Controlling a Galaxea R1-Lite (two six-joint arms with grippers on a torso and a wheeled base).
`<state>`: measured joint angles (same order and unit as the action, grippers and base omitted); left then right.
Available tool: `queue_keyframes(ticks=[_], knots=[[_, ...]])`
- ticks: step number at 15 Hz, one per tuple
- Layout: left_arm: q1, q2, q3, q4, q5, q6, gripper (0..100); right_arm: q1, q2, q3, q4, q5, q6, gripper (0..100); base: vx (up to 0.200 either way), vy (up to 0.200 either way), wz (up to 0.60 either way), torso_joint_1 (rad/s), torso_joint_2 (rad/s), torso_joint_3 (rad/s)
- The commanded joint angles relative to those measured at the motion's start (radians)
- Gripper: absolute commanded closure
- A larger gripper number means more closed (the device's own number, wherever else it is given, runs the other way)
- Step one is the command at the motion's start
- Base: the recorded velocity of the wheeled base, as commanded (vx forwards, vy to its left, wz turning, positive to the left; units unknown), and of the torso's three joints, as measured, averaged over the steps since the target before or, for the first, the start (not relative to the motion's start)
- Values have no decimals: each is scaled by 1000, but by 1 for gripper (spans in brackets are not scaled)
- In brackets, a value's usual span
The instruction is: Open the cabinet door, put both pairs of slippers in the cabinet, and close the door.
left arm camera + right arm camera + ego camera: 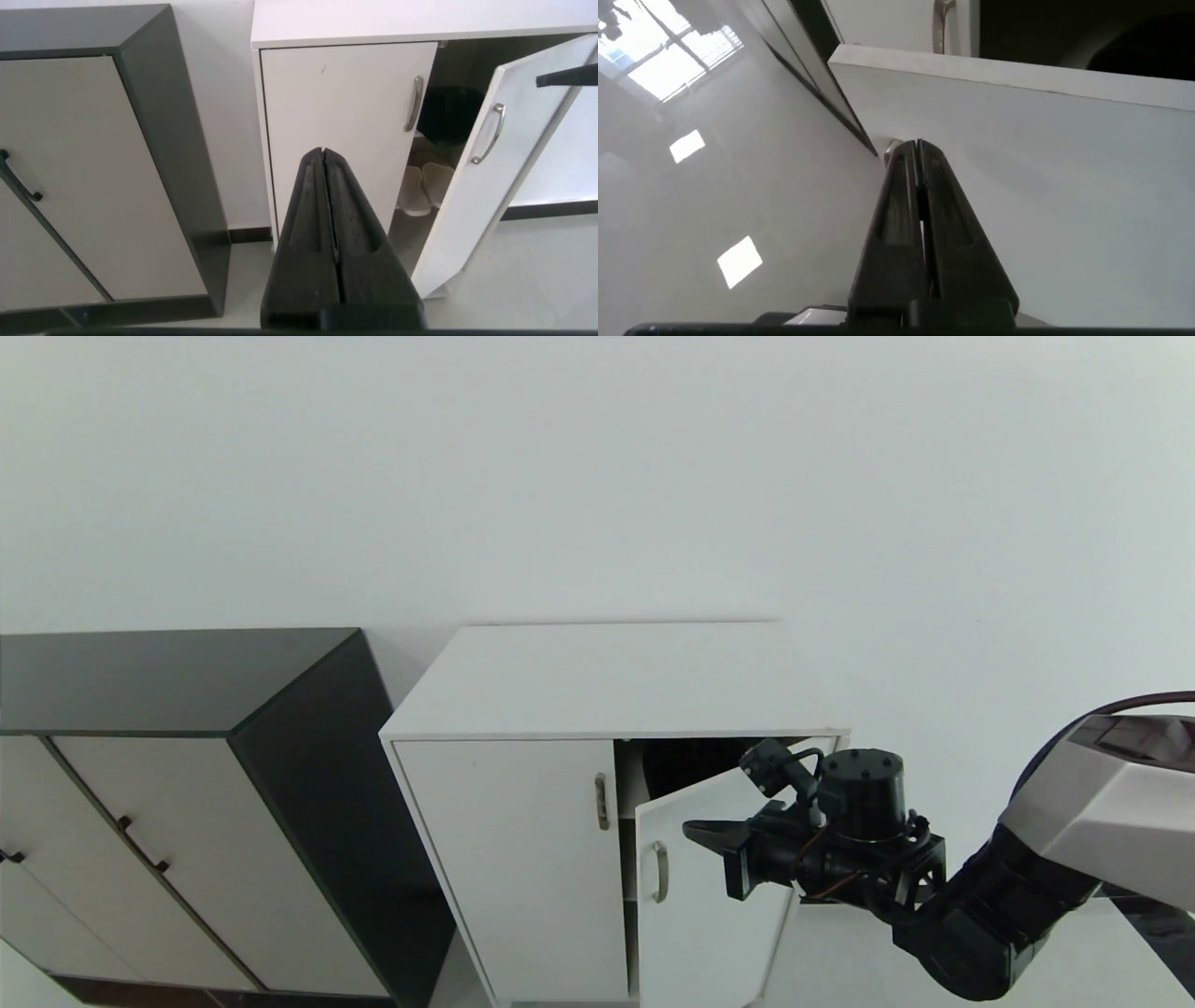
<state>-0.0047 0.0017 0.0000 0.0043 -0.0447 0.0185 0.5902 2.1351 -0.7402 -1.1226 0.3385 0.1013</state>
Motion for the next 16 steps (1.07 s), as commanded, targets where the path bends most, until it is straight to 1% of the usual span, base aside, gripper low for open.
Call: queue_keyframes(ticks=[1,6,9,12,16], knots=[[0,0,0,0,0,0,100,0,48,-34,0,-1,0,100,0,0,0,0,0,0],[0,0,0,0,0,0,100,-9,86,-94,-2,-16,54,100,0,0,0,0,0,0],[0,0,0,0,0,0,100,-43,105,-128,-2,-24,64,100,0,0,0,0,0,0],[0,0,0,0,0,0,100,-63,143,-186,0,-73,64,100,0,0,0,0,0,0],[0,0,0,0,0,0,100,-63,186,-237,1,-131,64,100,0,0,0,0,0,0]])
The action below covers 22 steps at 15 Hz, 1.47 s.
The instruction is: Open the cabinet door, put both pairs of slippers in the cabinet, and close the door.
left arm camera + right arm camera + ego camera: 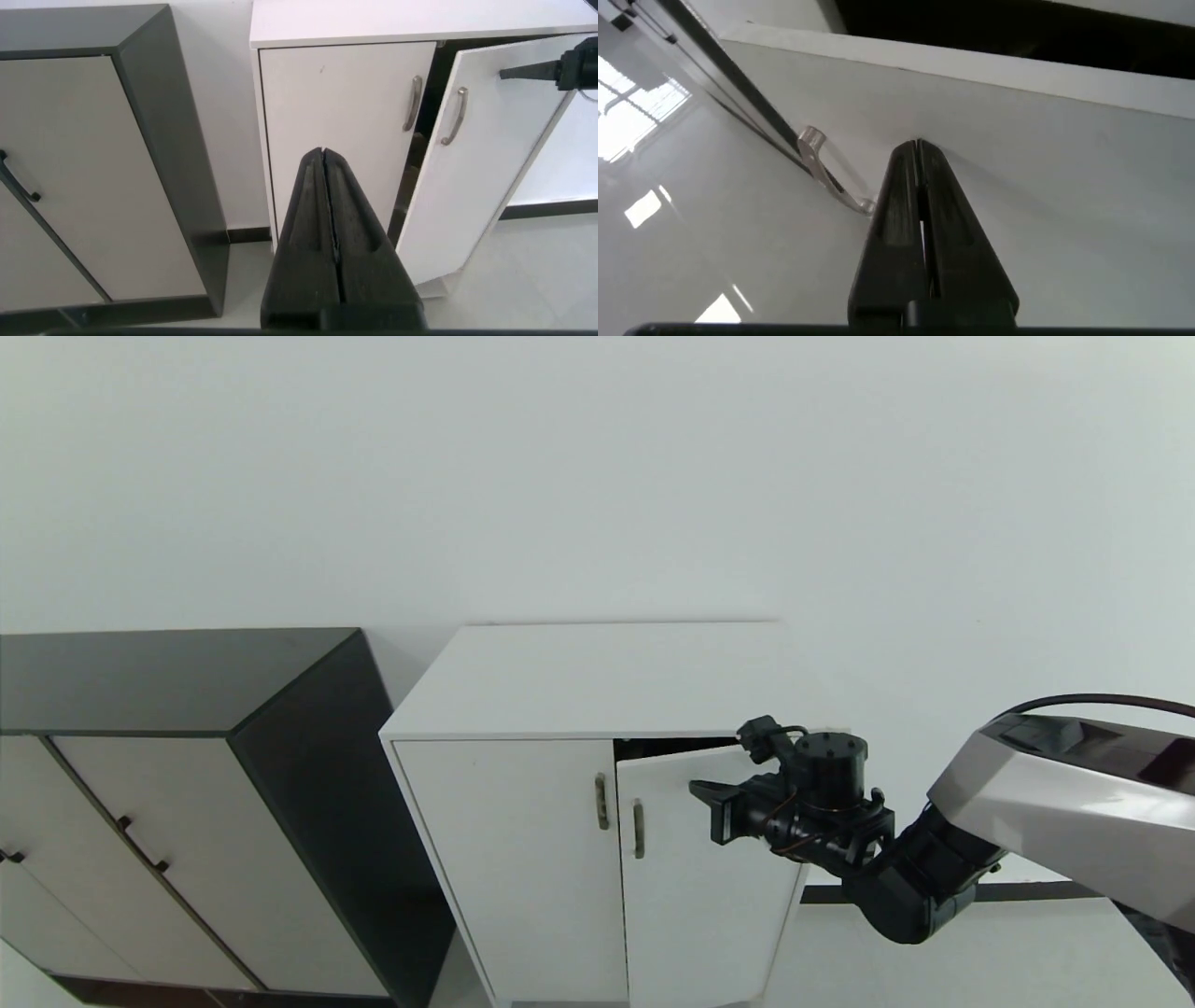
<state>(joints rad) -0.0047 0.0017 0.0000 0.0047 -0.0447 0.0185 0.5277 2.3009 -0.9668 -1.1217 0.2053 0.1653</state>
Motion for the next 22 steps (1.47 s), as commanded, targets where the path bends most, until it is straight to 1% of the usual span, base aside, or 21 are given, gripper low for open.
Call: queue_keyframes(ticks=[1,22], knots=[[0,0,0,0,0,0,100,-2,28,-26,0,-9,0,100,0,0,0,0,0,0],[0,0,0,0,-1,1,100,-35,65,-81,0,-11,-1,100,0,0,0,0,0,0]])
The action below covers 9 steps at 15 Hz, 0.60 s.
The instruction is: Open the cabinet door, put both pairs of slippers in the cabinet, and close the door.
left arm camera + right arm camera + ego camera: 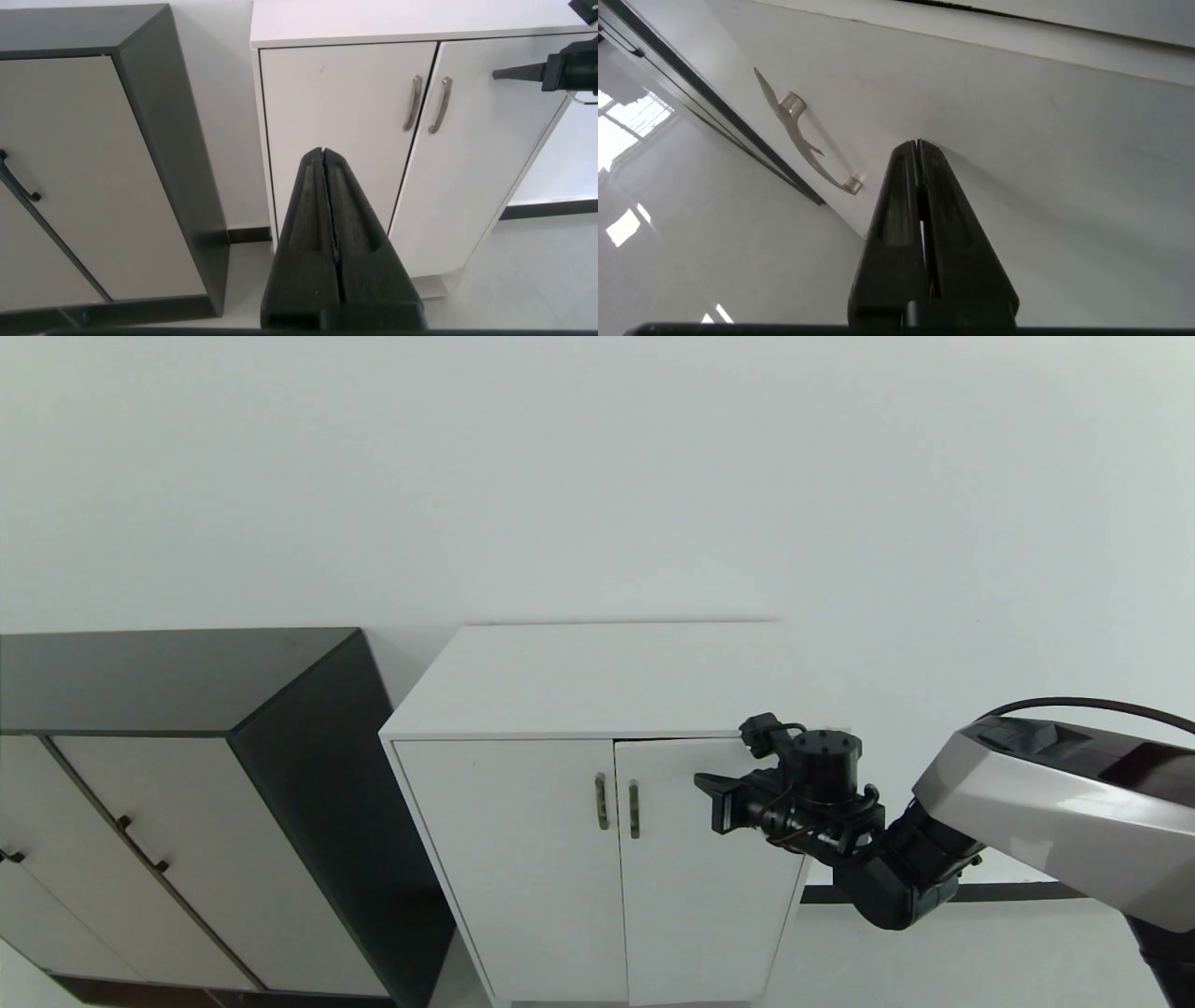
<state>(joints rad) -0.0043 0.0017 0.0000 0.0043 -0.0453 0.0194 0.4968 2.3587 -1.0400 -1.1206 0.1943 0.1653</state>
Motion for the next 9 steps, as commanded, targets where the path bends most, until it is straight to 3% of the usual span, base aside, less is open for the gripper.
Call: queue_keyframes(ticks=[1,9], knots=[[0,0,0,0,-1,1,100,-6,8,-18,1,1,0,100,0,0,0,0,0,0],[0,0,0,0,-1,1,100,-12,24,-35,1,-1,0,100,0,0,0,0,0,0]])
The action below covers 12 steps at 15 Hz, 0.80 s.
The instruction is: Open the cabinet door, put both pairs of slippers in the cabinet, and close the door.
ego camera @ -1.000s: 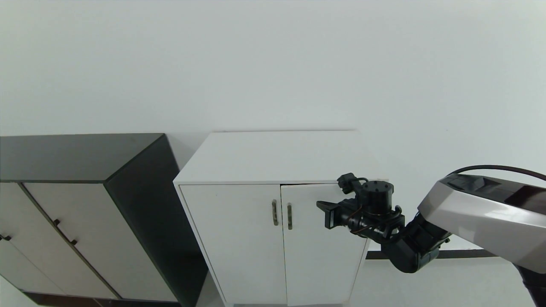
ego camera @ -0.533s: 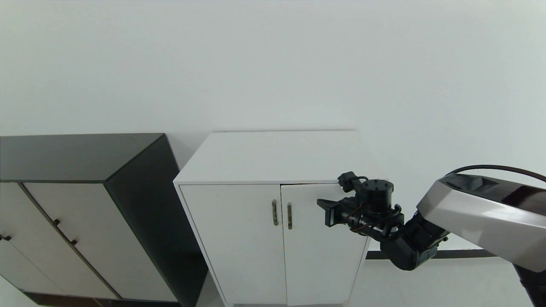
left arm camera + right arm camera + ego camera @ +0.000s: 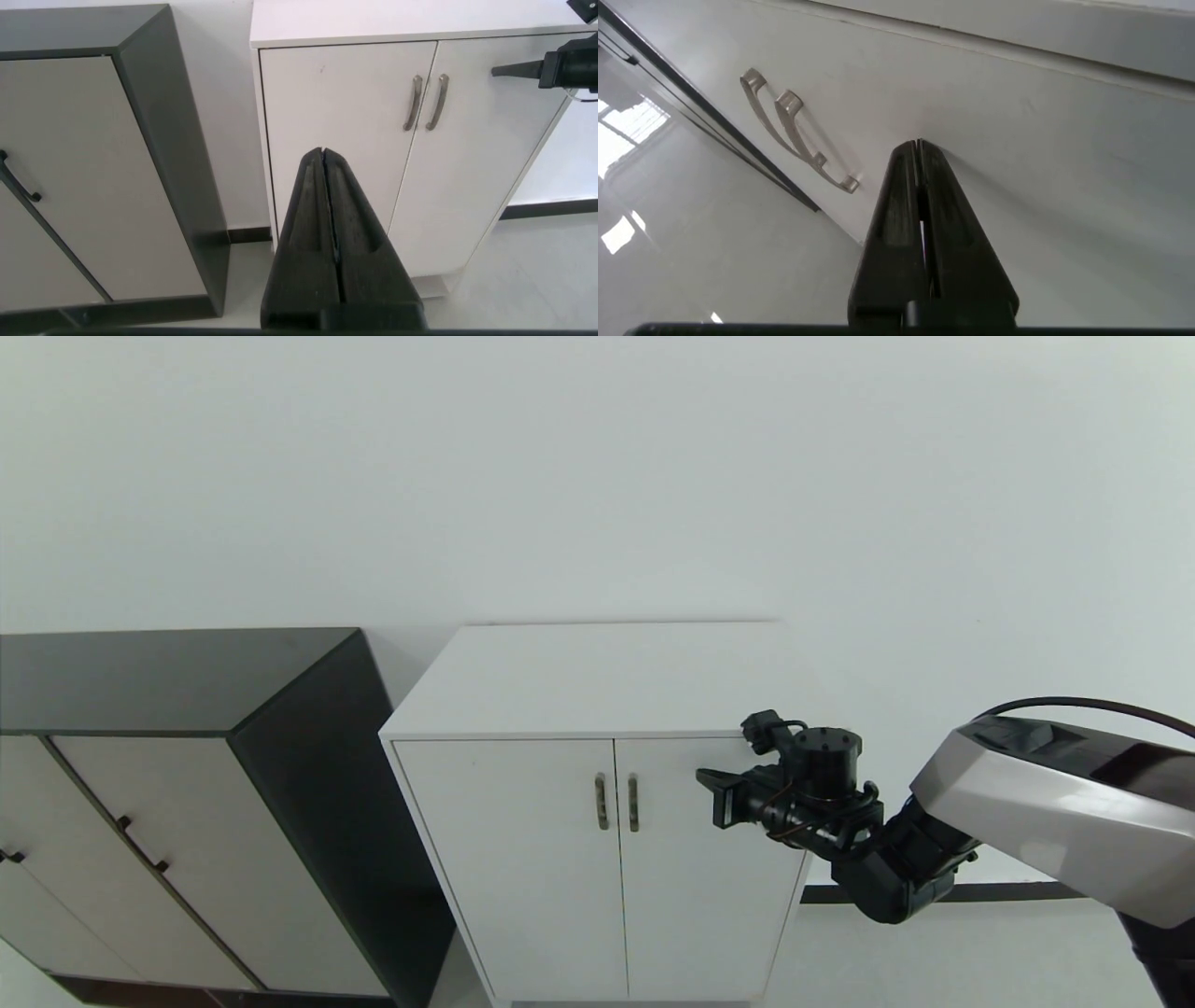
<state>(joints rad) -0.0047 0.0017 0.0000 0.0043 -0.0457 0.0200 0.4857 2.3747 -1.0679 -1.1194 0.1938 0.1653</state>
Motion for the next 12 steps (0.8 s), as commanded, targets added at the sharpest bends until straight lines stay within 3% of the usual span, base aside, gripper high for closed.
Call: queue_keyframes(ticks=[1,8,12], knots=[[0,0,0,0,0,0,100,-3,9,-11,0,-1,-1,100,0,0,0,0,0,0],[0,0,0,0,0,0,100,-9,-8,8,-7,-2,-1,100,0,0,0,0,0,0],[0,0,0,-1,0,3,100,-7,-160,178,-60,-2,-3,100,0,0,0,0,0,0]])
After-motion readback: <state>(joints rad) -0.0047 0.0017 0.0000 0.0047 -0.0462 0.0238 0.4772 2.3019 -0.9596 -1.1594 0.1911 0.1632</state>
